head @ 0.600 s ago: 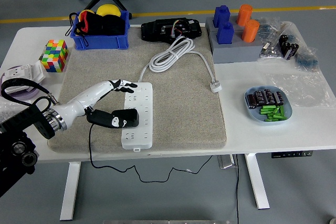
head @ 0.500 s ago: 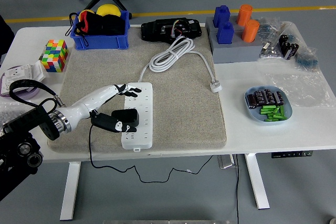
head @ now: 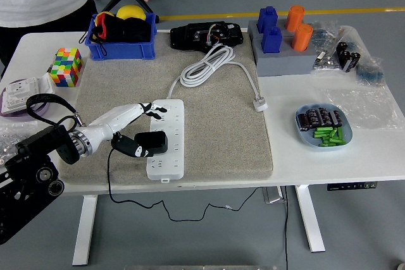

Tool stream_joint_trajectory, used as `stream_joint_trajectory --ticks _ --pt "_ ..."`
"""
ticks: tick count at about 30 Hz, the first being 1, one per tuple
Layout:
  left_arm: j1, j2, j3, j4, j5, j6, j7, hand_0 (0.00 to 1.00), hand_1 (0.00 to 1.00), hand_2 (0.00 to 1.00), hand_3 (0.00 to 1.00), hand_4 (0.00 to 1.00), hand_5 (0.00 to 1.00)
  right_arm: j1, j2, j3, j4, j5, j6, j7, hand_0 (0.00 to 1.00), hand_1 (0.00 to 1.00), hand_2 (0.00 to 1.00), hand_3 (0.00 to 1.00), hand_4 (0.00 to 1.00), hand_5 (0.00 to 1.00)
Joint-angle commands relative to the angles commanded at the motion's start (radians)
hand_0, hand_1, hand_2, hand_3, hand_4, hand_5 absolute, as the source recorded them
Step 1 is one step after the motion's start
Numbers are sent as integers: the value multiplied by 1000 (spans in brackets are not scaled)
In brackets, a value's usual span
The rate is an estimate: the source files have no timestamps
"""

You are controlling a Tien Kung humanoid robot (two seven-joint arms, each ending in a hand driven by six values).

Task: Pull the plug out,throw it away,press the button

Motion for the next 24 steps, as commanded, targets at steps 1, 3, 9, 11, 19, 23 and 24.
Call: stream_joint_trajectory --ticks 1,3,9,11,19,23,24 --pt "0 0 3 -1 -6 -1 1 797 704 661 785 946 2 -1 -1 -1 -1 0 0 0 726 679 660 654 750 609" --pt "4 -1 7 -6 -18 -3 0 764 673 632 761 928 2 -5 -2 -3 -2 0 0 0 726 680 660 654 750 610" --pt "4 -11 20 -5 -24 -4 4 725 622 577 714 909 2 -16 4 0 -3 -1 0 0 726 680 660 654 750 610" --pt "5 -16 20 5 -22 -3 6 725 622 577 714 909 2 -16 7 1 0 -1 0 1 726 680 660 654 750 610" --pt "-8 -27 25 28 -16 9 9 706 609 567 667 889 2 -17 7 5 -2 -3 0 1 726 680 660 655 750 609" --pt "-15 -29 30 38 -9 14 11 633 537 545 623 755 2 -17 7 9 -2 -4 -1 2 726 680 660 655 750 609" --pt "-16 -30 30 40 -6 15 13 633 537 545 623 755 2 -17 8 9 -2 -4 -1 1 726 680 660 655 750 609"
